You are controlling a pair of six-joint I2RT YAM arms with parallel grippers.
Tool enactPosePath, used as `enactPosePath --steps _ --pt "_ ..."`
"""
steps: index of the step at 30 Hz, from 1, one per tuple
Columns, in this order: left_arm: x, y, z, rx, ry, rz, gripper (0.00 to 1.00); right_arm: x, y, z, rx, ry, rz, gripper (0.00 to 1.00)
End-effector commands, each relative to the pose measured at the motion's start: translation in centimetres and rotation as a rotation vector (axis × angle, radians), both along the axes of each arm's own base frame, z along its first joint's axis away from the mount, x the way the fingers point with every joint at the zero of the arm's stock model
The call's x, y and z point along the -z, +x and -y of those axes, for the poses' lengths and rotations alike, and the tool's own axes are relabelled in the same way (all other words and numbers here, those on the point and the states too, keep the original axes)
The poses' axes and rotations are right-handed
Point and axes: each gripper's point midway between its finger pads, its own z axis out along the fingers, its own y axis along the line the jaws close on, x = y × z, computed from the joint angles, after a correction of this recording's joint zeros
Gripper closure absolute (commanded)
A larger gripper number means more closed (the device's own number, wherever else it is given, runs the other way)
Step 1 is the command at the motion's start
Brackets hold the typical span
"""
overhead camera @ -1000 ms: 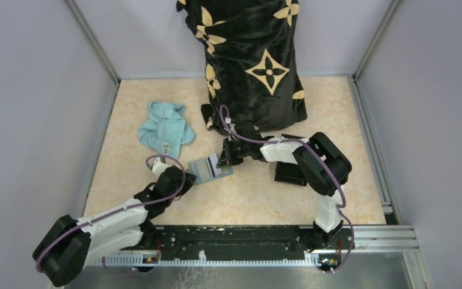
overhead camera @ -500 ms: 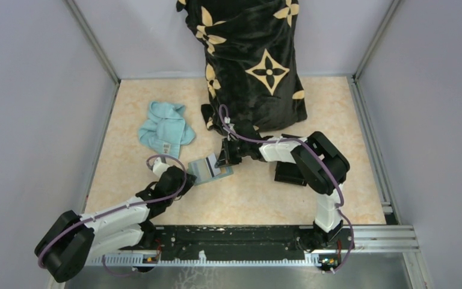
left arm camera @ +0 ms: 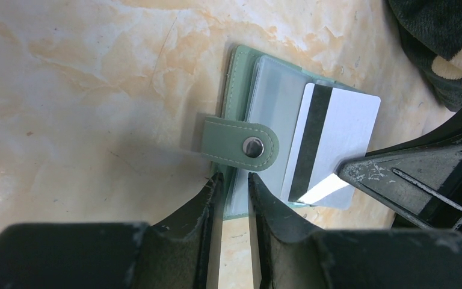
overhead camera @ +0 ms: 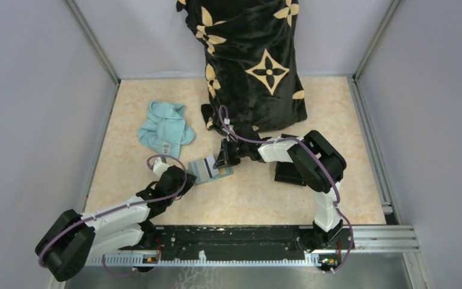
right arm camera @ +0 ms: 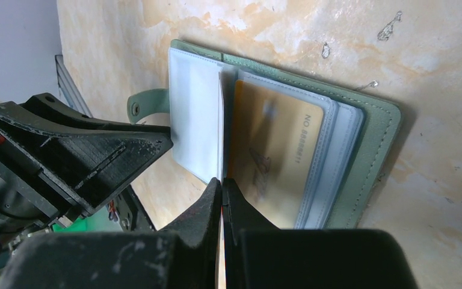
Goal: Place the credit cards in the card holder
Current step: Insert the credit card into the card holder.
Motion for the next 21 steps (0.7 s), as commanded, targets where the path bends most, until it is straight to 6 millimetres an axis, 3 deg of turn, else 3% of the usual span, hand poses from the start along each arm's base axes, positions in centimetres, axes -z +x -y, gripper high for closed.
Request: enactPosePath --steps 1,12,21 --pt "-0.1 0.1 0.1 -0.011 -0.001 -0.01 0.73 -0.2 -0.1 -0.7 -0.008 0.029 0.023 1.0" --pt "0.2 0.1 0.2 -0.006 -0.003 -0.015 0.73 1.2 -0.4 -0.4 0.011 0.016 -0.006 1.0" --pt "0.4 0.1 0.3 -0.003 -0.001 -0.018 0.74 0.7 0.0 -0.1 0.055 0.013 0.007 1.0"
